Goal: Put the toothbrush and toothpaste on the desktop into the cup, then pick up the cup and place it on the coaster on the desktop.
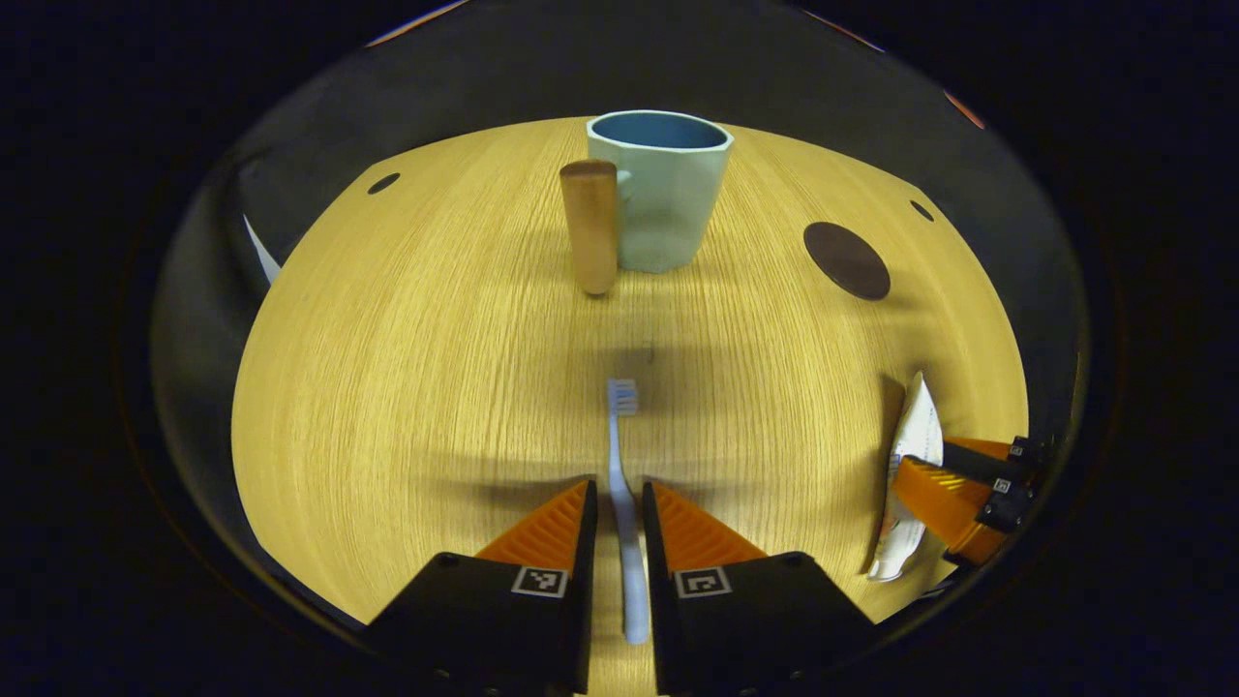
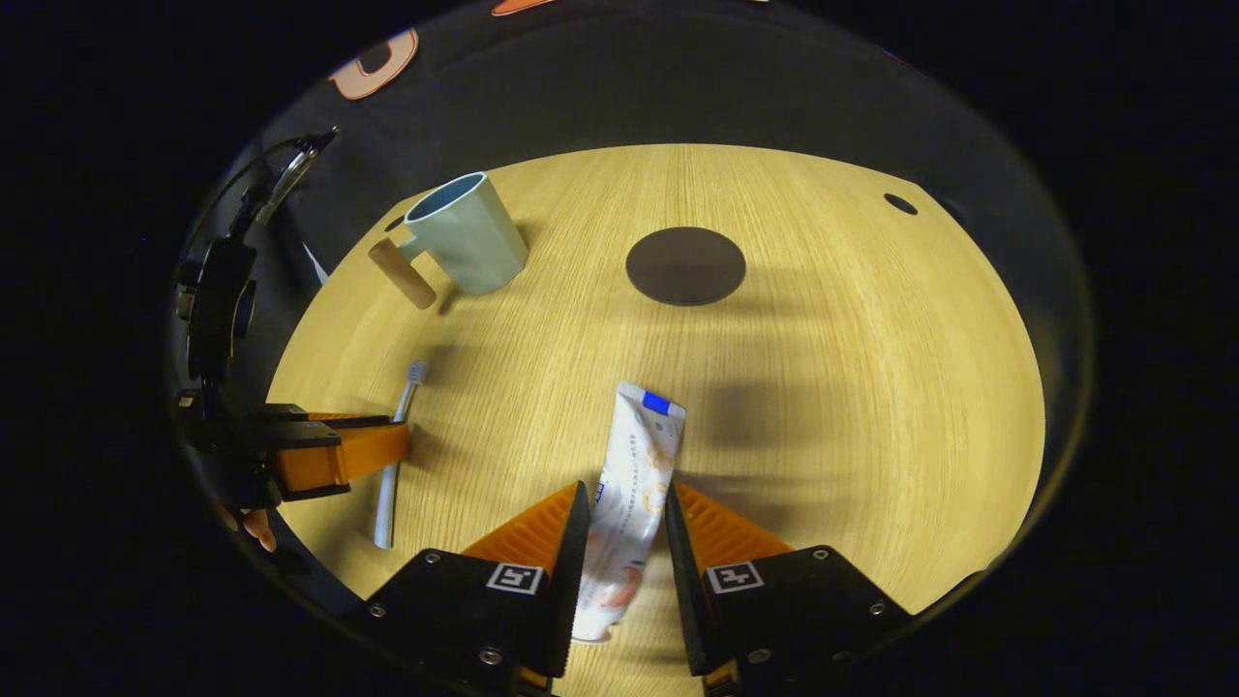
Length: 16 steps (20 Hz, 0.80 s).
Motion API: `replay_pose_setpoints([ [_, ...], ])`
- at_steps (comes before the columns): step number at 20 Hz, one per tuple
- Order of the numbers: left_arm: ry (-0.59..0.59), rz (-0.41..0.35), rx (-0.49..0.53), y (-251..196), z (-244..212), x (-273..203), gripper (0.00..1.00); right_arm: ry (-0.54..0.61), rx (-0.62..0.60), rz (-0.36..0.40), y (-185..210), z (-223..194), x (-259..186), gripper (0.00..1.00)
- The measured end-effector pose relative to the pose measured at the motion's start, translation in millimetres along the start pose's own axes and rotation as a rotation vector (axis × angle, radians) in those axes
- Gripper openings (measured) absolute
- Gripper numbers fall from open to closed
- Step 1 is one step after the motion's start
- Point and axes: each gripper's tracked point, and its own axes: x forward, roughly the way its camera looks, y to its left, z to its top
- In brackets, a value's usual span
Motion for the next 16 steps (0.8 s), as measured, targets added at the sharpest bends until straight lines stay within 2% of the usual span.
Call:
replay_pose_setpoints([
  [1, -0.005, -0.006, 0.0, 2, 4, 4, 0.19, -0.004, 0.003, 0.01, 4, -1, -1, 0.46],
  [2, -0.012, -0.008, -0.004, 4, 8, 5, 0.18, -0.009, 0.006, 0.02, 7, -2, -1, 0.37],
  [3, -0.012, -0.014, -0.002, 5, 11, 8, 0.13, -0.008, 0.016, 0.019, 10, -2, -1, 0.36],
  [4, -0.015, -0.022, 0.007, 3, 10, 4, 0.13, -0.023, 0.031, 0.02, 10, 1, 0, 0.18],
  [5, -0.022, -0.029, 0.019, 5, 12, 5, 0.13, -0.03, 0.043, 0.012, 10, 3, 3, 0.21],
  [6, -0.032, -0.034, 0.013, 5, 13, 7, 0.13, -0.039, 0.055, 0.022, 12, 4, 5, 0.15],
  [9, -0.082, -0.076, 0.007, 1, 23, 5, 0.1, -0.041, 0.059, 0.083, 19, 3, 5, 0.1],
  [13, -0.109, -0.105, -0.017, 3, 20, 7, 0.07, -0.077, 0.066, 0.044, 15, 9, 6, 0.08],
  [16, -0.128, -0.112, -0.034, 10, 22, 10, 0.04, -0.105, 0.068, 0.052, 15, 14, 5, 0.08],
])
